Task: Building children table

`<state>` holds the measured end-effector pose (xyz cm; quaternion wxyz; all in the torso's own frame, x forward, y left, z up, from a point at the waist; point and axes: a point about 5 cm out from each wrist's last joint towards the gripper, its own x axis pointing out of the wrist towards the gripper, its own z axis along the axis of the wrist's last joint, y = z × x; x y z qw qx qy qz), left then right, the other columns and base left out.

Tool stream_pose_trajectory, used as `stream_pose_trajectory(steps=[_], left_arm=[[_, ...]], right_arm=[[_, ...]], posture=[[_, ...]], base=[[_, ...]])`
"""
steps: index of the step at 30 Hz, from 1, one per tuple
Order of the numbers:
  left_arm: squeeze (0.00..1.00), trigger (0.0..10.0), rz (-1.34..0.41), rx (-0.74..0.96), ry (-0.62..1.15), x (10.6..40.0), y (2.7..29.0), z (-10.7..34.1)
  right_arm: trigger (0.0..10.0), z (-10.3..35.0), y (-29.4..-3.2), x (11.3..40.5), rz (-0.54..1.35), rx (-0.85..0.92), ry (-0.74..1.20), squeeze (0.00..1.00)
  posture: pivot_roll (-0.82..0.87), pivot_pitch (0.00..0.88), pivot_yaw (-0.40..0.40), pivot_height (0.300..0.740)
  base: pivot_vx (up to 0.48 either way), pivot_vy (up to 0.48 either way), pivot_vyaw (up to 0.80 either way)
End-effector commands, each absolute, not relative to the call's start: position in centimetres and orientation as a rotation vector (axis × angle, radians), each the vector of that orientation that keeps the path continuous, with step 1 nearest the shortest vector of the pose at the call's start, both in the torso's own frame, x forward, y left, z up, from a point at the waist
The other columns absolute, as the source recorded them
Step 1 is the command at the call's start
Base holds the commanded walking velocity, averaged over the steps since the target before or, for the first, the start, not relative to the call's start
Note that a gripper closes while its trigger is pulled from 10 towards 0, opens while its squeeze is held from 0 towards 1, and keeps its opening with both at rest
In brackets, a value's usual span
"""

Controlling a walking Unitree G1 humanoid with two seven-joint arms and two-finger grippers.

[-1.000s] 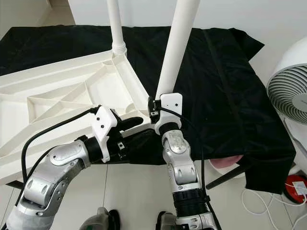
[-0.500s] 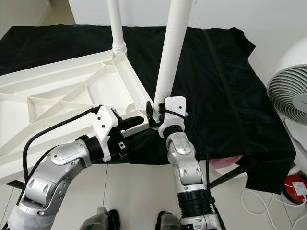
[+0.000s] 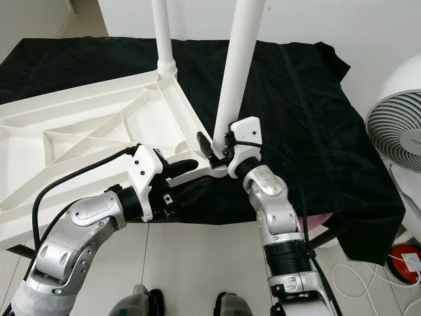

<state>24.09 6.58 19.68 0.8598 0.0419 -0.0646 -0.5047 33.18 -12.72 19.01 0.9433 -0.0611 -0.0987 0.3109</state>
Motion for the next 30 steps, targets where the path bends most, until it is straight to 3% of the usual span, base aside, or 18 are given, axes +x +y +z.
stream_pose_trajectory(steps=[1,8,9,10,11,12,13,14,20,21,22,23,24,30], left_arm=[[0.00,10.0,-0.989,0.089,-0.134,24.3,6.7,19.5],[0.00,10.0,-0.985,0.089,-0.135,24.3,6.8,19.6],[0.00,10.0,-0.983,0.088,-0.135,24.3,6.8,19.6],[0.00,10.0,-0.982,0.089,-0.135,24.4,6.9,19.6],[0.00,10.0,-0.982,0.090,-0.135,24.4,6.9,19.7],[0.00,10.0,-0.983,0.092,-0.136,24.4,6.9,19.7],[0.00,10.0,-0.983,0.092,-0.136,24.4,6.9,19.7],[0.00,10.0,-0.986,0.095,-0.136,24.4,6.9,19.7],[0.00,10.0,-0.992,0.093,-0.134,24.4,6.9,19.7],[0.00,10.0,-0.993,0.094,-0.134,24.4,6.9,19.7],[0.00,10.0,-0.993,0.094,-0.134,24.4,6.9,19.7],[0.00,10.0,-0.994,0.097,-0.134,24.4,6.9,19.7],[0.00,10.0,-0.995,0.097,-0.134,24.4,6.9,19.7],[0.00,10.0,-0.996,0.091,-0.134,24.5,6.9,19.8]], right_arm=[[10.0,18.9,-12.8,33.3,0.716,-0.133,-0.204,0.00],[10.0,18.0,-13.4,33.8,0.862,-0.179,-0.132,0.00],[8.1,17.8,-13.5,33.9,0.874,-0.179,-0.124,0.00],[3.4,17.6,-13.5,33.9,0.891,-0.178,-0.106,0.00],[3.4,17.4,-13.6,34.0,0.906,-0.178,-0.095,0.00],[2.3,17.2,-13.7,34.0,0.916,-0.187,-0.092,0.00],[2.3,17.2,-13.7,34.0,0.916,-0.187,-0.092,0.00],[0.0,17.1,-13.8,34.1,0.927,-0.180,-0.080,0.00],[0.0,16.7,-14.4,34.5,0.915,-0.169,-0.072,0.00],[2.4,16.7,-14.5,34.5,0.906,-0.166,-0.071,0.00],[2.4,16.7,-14.5,34.5,0.906,-0.166,-0.071,0.00],[7.3,16.6,-14.6,34.6,0.895,-0.161,-0.066,0.00],[10.0,16.4,-14.7,34.6,0.884,-0.147,-0.054,0.00],[10.0,15.7,-15.0,34.7,0.816,-0.124,-0.031,0.00]], posture=[[-0.03,0.105,0.017,0.740],[-0.01,0.109,0.023,0.740],[-0.01,0.109,0.023,0.740],[-0.01,0.111,0.024,0.740],[-0.01,0.111,0.024,0.740],[-0.01,0.111,0.024,0.740],[-0.01,0.111,0.024,0.740],[-0.01,0.113,0.028,0.740],[-0.01,0.117,0.033,0.740],[-0.01,0.117,0.033,0.740],[-0.01,0.117,0.033,0.740],[-0.01,0.117,0.033,0.740],[-0.02,0.119,0.034,0.740],[-0.02,0.128,0.037,0.740]], base=[[0.000,0.000,0.00],[0.000,0.000,0.00],[0.000,0.000,0.00],[0.000,0.000,0.00],[0.000,0.000,0.00],[0.000,0.000,0.00],[0.000,0.000,0.00],[0.000,0.000,0.00],[0.000,0.000,0.00],[0.000,0.000,0.00],[0.000,0.000,0.00],[0.000,0.000,0.00],[0.000,0.000,0.00],[0.000,0.000,0.00]])
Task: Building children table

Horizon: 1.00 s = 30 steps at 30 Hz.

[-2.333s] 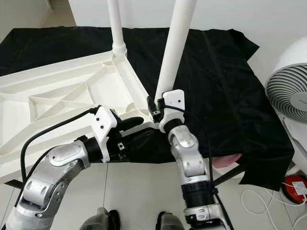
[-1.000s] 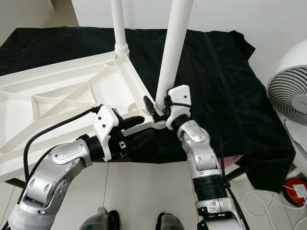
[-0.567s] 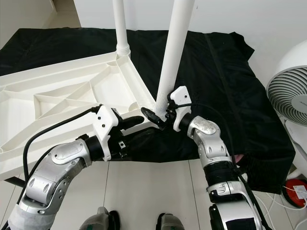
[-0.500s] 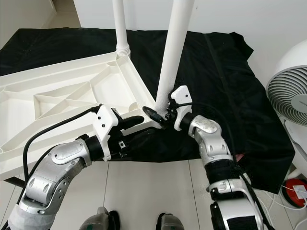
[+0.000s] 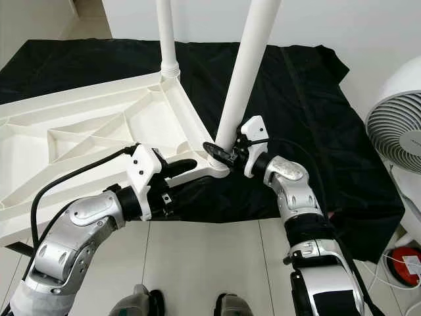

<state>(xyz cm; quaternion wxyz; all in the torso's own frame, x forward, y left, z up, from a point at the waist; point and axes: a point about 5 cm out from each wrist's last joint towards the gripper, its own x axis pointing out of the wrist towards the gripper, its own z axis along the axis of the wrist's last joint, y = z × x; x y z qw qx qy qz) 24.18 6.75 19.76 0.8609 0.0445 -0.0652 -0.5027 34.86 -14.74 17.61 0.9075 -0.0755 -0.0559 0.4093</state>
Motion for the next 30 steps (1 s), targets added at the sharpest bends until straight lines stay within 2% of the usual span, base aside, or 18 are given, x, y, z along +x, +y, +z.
stream_pose_trajectory(steps=[1,5,12,20,30], left_arm=[[0.00,10.0,-0.996,0.091,-0.134,24.5,6.9,19.8],[0.00,10.0,-0.999,0.086,-0.130,24.4,6.9,19.8],[0.00,10.0,-0.999,0.084,-0.126,24.1,6.8,19.7],[0.00,10.0,-1.003,0.080,-0.127,23.9,6.6,19.5],[0.00,10.0,-1.027,0.084,-0.127,23.9,6.3,19.4]], right_arm=[[10.0,15.7,-15.0,34.7,0.816,-0.124,-0.031,0.00],[10.0,15.1,-14.9,35.1,0.718,-0.083,0.011,0.00],[10.0,15.1,-14.1,34.7,0.615,-0.097,-0.028,0.00],[10.0,15.2,-11.3,32.8,0.518,-0.043,-0.079,0.00],[10.0,14.3,-10.7,31.5,0.163,0.016,-0.048,0.00]], posture=[[-0.02,0.128,0.037,0.740],[-0.02,0.128,0.037,0.740],[-0.02,0.139,0.029,0.740],[-0.02,0.117,0.010,0.740],[-0.03,0.084,0.014,0.740]], base=[[0.000,0.000,0.00],[0.000,0.000,0.00],[0.000,0.000,0.00],[0.000,0.000,0.00],[0.000,0.000,0.00]])
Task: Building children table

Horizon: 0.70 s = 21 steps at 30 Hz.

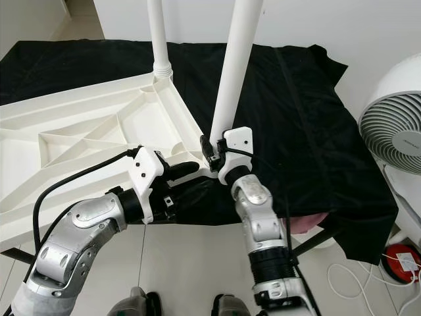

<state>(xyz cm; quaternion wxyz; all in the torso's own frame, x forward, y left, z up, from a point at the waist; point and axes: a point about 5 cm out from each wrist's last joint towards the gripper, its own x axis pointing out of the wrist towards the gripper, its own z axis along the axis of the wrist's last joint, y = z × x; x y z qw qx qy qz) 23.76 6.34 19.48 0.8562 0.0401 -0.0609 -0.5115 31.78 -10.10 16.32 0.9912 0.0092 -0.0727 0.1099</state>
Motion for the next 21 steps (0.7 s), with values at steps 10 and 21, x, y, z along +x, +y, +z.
stream_pose_trajectory(steps=[10,21], left_arm=[[0.00,10.0,-1.038,0.088,-0.130,23.9,6.2,19.4],[0.00,10.0,-1.038,0.088,-0.127,24.0,6.4,19.5]], right_arm=[[10.0,15.1,-11.1,30.0,-0.081,0.030,-0.070,0.00],[10.0,15.7,-12.3,29.7,-0.145,0.025,-0.079,0.00]], posture=[[-0.03,0.086,0.018,0.740],[-0.04,0.093,0.024,0.740]], base=[[0.000,0.000,0.00],[0.000,0.000,0.00]])
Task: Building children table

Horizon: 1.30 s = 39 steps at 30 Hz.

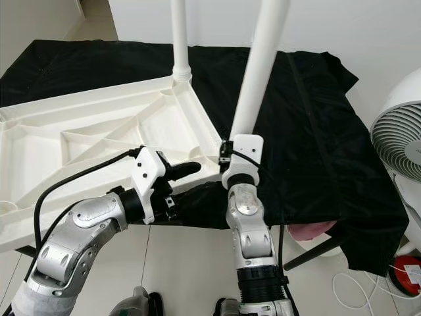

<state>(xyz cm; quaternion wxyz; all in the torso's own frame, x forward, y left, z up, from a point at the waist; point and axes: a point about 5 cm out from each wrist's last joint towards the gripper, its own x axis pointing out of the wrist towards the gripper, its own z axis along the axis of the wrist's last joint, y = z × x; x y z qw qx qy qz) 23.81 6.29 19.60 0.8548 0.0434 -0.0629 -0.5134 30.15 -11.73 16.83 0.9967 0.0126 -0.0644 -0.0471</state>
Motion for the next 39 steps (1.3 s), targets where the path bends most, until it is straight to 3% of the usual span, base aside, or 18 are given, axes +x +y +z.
stream_pose_trajectory(steps=[1,2,4,5,14,15,16,39], left_arm=[[0.00,10.0,-1.037,0.086,-0.127,24.0,6.4,19.5],[0.00,10.0,-1.038,0.087,-0.127,24.0,6.4,19.5],[0.00,10.0,-1.040,0.089,-0.128,24.1,6.4,19.5],[0.00,10.0,-1.042,0.089,-0.128,24.1,6.3,19.5],[0.00,10.0,-1.045,0.087,-0.127,24.0,6.2,19.5],[0.00,10.0,-1.046,0.089,-0.127,24.0,6.2,19.5],[0.00,10.0,-1.046,0.088,-0.126,24.0,6.2,19.5],[0.00,10.0,-1.041,0.090,-0.120,23.8,6.4,19.5]], right_arm=[[10.0,15.7,-12.3,29.7,-0.137,0.019,-0.084,0.00],[10.0,15.9,-12.3,29.8,-0.122,0.014,-0.093,0.69],[10.0,15.9,-12.3,29.8,-0.115,0.014,-0.097,0.69],[10.0,16.1,-12.2,29.9,-0.085,0.020,-0.107,1.00],[10.0,16.4,-11.8,30.5,0.083,0.050,-0.115,1.00],[10.0,16.3,-11.6,30.6,0.130,0.054,-0.108,0.62],[10.0,16.4,-11.5,30.7,0.183,0.032,-0.112,0.00],[10.0,17.3,-14.0,33.0,0.676,-0.137,-0.138,0.00]], posture=[[-0.04,0.093,0.024,0.740],[-0.04,0.091,0.025,0.740],[-0.04,0.091,0.025,0.740],[-0.04,0.091,0.025,0.740],[-0.04,0.101,0.027,0.740],[-0.04,0.101,0.027,0.740],[-0.04,0.101,0.027,0.740],[-0.02,0.119,0.037,0.740]], base=[[0.000,0.000,0.00],[0.000,0.000,0.00],[0.000,0.000,0.00],[0.000,0.000,0.00],[0.000,0.000,0.00],[0.000,0.000,0.00],[0.000,0.000,0.00],[0.000,0.000,0.00]])
